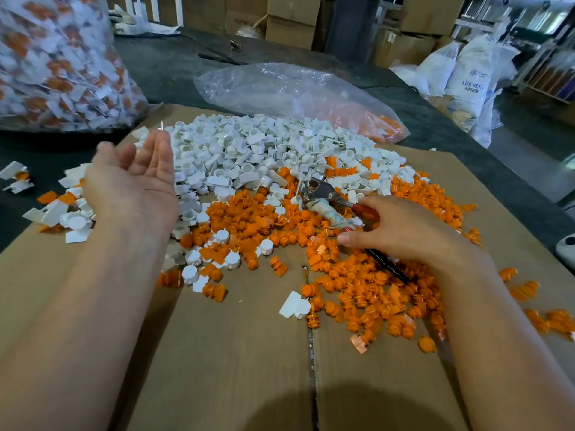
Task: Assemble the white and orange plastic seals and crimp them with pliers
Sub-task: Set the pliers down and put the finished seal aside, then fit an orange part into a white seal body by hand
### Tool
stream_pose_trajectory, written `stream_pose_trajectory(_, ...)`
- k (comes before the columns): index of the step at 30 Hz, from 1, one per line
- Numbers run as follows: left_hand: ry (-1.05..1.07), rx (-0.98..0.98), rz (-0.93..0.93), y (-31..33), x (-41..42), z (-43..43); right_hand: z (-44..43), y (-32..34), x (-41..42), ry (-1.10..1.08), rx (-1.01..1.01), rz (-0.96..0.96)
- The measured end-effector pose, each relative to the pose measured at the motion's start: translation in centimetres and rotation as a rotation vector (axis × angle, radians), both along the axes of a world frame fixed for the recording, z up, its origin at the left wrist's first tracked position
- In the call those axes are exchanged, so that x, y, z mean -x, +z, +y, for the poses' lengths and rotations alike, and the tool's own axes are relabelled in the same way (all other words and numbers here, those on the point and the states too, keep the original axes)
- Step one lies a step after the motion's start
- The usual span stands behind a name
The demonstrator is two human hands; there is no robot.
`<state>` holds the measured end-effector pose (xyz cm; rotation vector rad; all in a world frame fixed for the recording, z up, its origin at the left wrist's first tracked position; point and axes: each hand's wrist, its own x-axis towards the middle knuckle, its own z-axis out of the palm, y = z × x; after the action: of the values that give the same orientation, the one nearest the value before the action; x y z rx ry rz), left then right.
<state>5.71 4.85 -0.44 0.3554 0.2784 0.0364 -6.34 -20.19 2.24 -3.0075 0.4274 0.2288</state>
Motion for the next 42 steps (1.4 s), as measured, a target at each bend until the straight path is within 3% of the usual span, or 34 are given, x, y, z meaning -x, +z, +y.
stream_pose_trajectory(2,0.012,-0.167,0.055,1.0,1.1,-1.1,-0.1,-0.2,-0.1,-0.004,0.007,-0.012)
stream_pose_trajectory(4,-0.035,-0.464,0.043,1.7,1.9,-2.1,-0.1,-0.2,-0.2,-0.008,0.012,-0.02)
stream_pose_trajectory(8,-0.034,-1.498,-0.26,0.7,2.8,-3.2,0.0,-0.3,-0.2,-0.004,0.013,-0.04)
stream_pose_trajectory(10,0.016,-1.876,-0.409,-0.1,2.7,-3.5,0.2,-0.2,-0.2,-0.007,0.01,-0.071)
stream_pose_trajectory(15,-0.111,-2.238,-0.527,-1.4,1.0,-3.9,0.8,0.1,0.0,0.024,-0.056,-0.338)
stream_pose_trajectory(18,-0.256,-2.424,-0.477,-2.0,0.7,-4.0,1.1,0.0,0.0,0.035,-0.091,-0.439)
stream_pose_trajectory(32,-0.112,-2.383,-0.445,-1.3,1.6,-4.1,2.1,-0.1,0.1,0.16,-0.2,-0.598)
stream_pose_trajectory(34,-0.025,-2.261,-0.505,-1.1,1.8,-4.2,2.5,-0.1,0.2,0.215,-0.231,-0.586)
stream_pose_trajectory(37,0.065,-1.917,-0.559,-0.2,2.4,-4.4,3.3,-0.4,0.2,0.308,-0.226,-0.516)
stream_pose_trajectory(39,-0.073,-1.669,-0.569,0.2,2.8,-4.6,3.7,-0.7,0.1,0.37,-0.209,-0.451)
stream_pose_trajectory(42,-0.237,-1.535,-0.608,0.4,3.5,-4.9,4.4,-1.4,-0.2,0.441,-0.165,-0.355)
